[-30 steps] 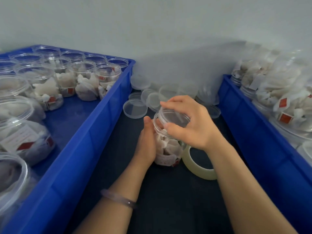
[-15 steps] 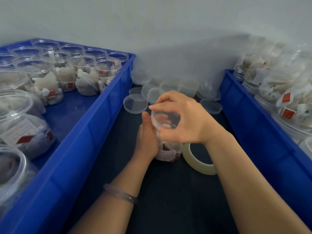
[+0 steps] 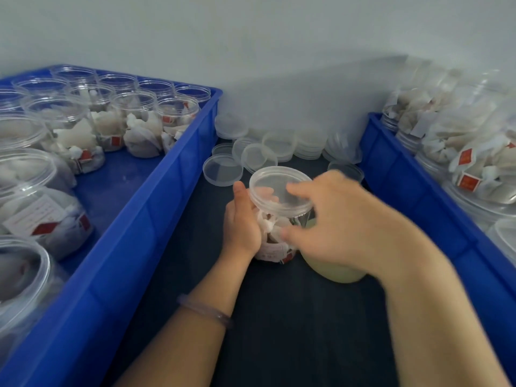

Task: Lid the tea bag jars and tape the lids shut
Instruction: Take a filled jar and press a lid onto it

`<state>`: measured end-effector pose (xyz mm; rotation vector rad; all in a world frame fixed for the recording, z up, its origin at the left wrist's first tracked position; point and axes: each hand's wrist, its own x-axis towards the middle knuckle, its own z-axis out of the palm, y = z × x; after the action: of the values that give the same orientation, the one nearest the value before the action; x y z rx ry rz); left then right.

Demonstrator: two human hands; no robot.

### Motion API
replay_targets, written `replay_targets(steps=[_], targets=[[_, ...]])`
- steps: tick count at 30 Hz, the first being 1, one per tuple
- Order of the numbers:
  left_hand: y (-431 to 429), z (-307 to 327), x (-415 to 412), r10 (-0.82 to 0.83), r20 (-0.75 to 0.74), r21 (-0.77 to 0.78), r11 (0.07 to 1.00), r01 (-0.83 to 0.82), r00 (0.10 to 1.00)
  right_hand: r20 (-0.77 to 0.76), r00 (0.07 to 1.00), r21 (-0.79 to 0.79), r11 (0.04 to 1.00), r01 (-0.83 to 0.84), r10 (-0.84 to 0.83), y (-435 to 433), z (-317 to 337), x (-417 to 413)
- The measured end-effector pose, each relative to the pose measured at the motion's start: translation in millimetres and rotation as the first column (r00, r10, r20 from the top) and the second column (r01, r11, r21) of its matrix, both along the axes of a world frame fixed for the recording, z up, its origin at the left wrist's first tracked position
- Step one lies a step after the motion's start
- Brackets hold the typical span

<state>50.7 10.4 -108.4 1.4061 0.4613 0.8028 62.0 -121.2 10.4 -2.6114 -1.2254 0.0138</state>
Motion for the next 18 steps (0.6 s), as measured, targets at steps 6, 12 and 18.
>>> replay_targets(steps=[6,12,18], targets=[[4,5,-6,-0.171,-0.009,-0.036,0.985,0.171,0.985,-0.192,0.963,0.262,0.956,-0.133,0.187,7,-3,30],[-4,6,-3,0.089,0.028,0.043,0.995,-0.09,0.996,-0.033,0.999,0.592,0.806,-0.001,0.025,38,-45,17],[1,1,-6,-0.197,0.078,-0.101,0.974,0.204,0.977,-0.087,0.99,0.52,0.853,-0.05,0.111,31,-45,22]])
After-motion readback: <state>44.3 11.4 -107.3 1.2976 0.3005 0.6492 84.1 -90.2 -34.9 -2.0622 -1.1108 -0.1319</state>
